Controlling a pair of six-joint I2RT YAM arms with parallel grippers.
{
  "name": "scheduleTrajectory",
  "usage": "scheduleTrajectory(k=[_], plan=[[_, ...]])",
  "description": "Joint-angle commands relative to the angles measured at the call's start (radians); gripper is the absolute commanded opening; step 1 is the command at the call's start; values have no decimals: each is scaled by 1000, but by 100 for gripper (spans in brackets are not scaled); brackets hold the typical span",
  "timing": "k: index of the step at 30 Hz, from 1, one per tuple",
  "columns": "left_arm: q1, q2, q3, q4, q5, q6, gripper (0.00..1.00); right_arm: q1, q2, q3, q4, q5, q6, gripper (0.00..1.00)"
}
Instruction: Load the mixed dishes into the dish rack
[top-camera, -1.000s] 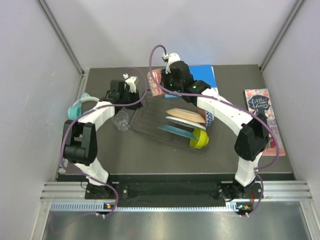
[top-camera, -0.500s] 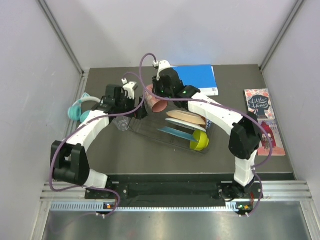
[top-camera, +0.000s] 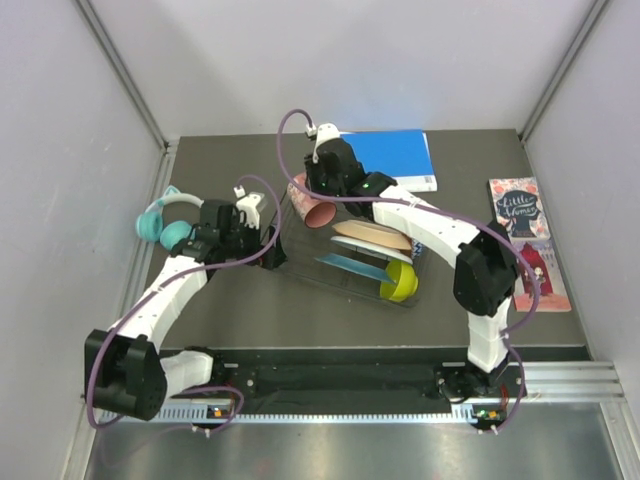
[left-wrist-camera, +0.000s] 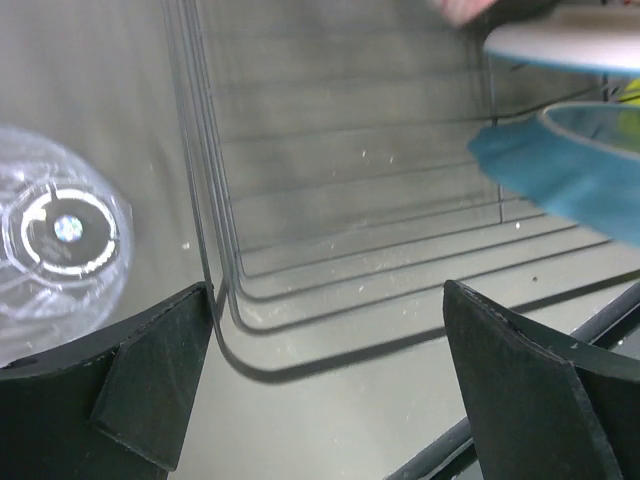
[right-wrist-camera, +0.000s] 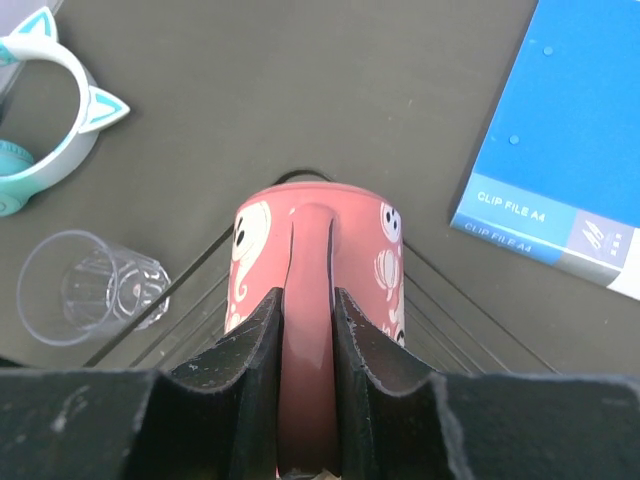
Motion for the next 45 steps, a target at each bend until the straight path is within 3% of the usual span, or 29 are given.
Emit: scheduleTrajectory(k=[1,17,22,31,45], plan=[[2,-46,-22,-45,30,-20,99,-17,9,104,179,45,1,0],[1,-37,-36,-11,102,-64,99,-19,6,196,245,48,-27,0],[-1,-46,-48,-2,114,-83,99,-19,62,291,227,48,-36,0],[1,-52,-24,-23,140,-107,98,-23,127,316,250,38,-42,0],[-1,-130,22,-126,218,-170,98,-2,129,192,262,32,7,0]])
